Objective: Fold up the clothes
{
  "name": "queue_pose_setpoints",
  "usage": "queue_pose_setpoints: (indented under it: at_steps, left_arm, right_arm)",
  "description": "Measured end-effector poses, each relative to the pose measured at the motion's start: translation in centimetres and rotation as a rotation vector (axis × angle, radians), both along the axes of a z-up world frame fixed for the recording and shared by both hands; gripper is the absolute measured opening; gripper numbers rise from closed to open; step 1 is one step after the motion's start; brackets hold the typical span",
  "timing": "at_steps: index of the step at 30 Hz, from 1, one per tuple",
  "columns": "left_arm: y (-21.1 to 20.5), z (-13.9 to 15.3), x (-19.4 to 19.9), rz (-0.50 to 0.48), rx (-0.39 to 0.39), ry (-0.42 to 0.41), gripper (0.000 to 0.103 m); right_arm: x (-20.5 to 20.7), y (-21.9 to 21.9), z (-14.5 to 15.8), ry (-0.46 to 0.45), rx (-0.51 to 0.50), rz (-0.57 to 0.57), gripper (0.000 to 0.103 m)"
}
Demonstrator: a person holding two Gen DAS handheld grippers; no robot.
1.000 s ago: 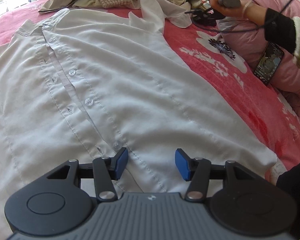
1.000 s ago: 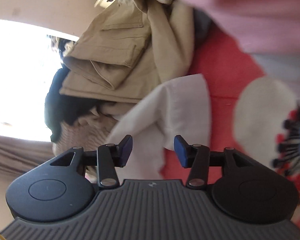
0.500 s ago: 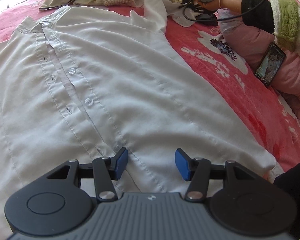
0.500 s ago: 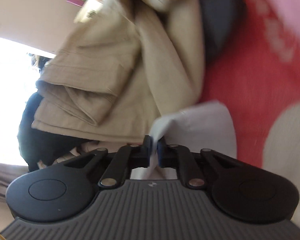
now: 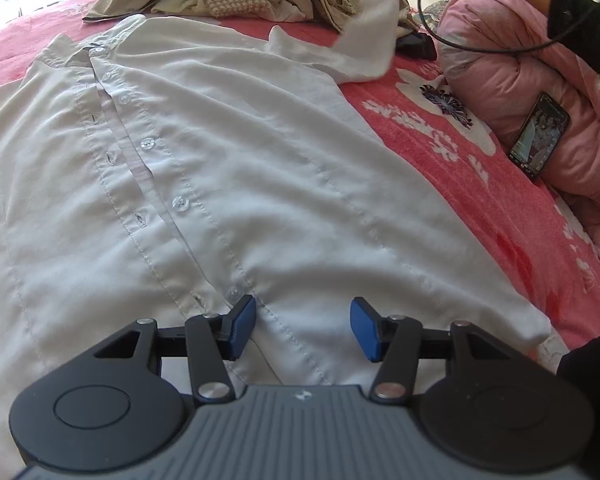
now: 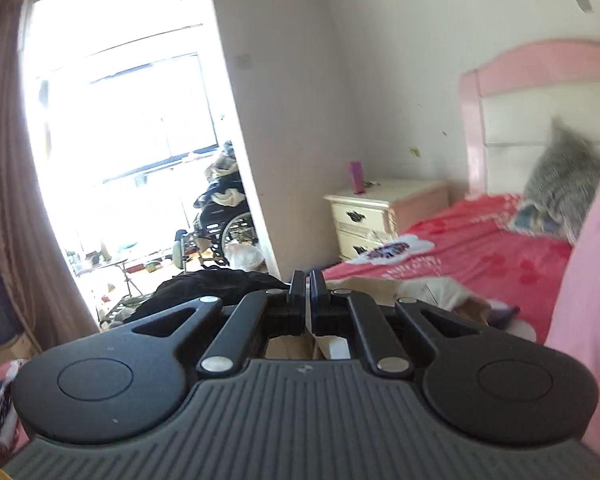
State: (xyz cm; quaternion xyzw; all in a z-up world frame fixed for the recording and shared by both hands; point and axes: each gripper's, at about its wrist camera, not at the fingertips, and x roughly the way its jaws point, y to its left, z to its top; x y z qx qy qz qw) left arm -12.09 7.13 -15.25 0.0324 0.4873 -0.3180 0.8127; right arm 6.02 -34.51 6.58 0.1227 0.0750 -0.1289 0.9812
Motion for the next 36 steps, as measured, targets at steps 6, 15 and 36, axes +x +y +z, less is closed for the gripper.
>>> queue_pose_setpoints:
  at_steps: [6,15,36]
  left_arm:
    - [0.3,0.0,-0.1,0.007,-0.016,-0.001,0.054]
    - [0.4,0.0,0.0,0.005,-0.023,0.001,0.054]
    - [0.6,0.0,1.1,0.015,-0.037,0.073,0.054]
  right_arm:
    - [-2.2,4.3,2.3,-0.012,-0.096,0.171,0.001]
    - [3.0,1.6,-3.8,0.419,-0.116,0.133,0.036]
    - [14.0,-9.3,-17.4,0.709,0.331,-0.151,0.046]
